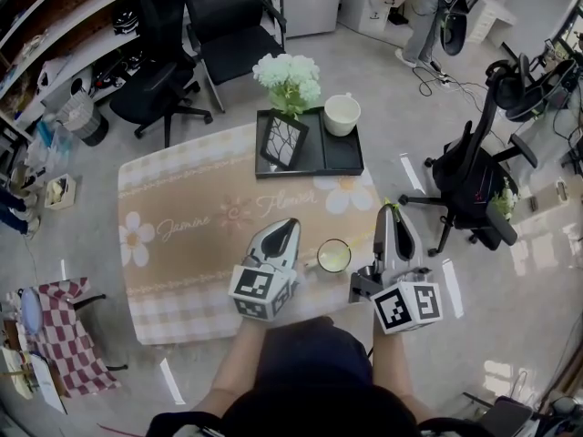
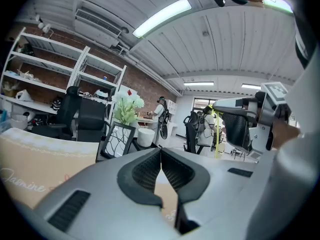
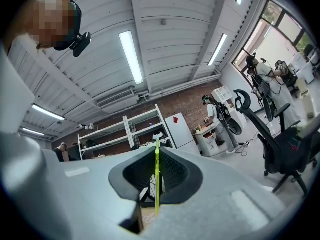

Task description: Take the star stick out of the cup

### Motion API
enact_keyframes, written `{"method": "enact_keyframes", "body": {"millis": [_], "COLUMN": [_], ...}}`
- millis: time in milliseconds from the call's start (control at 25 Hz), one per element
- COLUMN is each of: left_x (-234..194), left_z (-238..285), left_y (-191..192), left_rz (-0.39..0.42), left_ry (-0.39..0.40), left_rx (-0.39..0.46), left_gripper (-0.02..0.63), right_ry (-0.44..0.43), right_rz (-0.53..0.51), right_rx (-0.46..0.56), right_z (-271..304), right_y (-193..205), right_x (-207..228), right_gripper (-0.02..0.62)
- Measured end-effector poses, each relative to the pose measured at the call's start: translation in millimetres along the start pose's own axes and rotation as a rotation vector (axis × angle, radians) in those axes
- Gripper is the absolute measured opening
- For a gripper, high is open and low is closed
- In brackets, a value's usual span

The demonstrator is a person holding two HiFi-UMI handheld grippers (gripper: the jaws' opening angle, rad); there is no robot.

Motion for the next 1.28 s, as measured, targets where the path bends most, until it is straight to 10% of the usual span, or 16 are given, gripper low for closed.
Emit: {"method": "enact_keyframes", "body": {"millis": [1280], "left_x": [22.3], "left_z": [8.4], "left_y": [9.6], "left_rz": [-0.014], "left_ry": [0.102], "left_rx": [-0.026], "left_gripper": [0.012], "right_ry": [0.155], "right_rz": [-0.041], "right_rx": [0.164], "right_z": [-53.5], "right_y": [-42.5], "right_x": [23.4], "right_gripper": [0.017]}}
Point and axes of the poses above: the fingertips, and each gripper's own axes: z forward along the fingers, x to its right, y out of its underside, the point moved 7 cm from there along -z, backward along the fingers, and after that the axes turned 3 degrees about z, right-handed, at the moved point
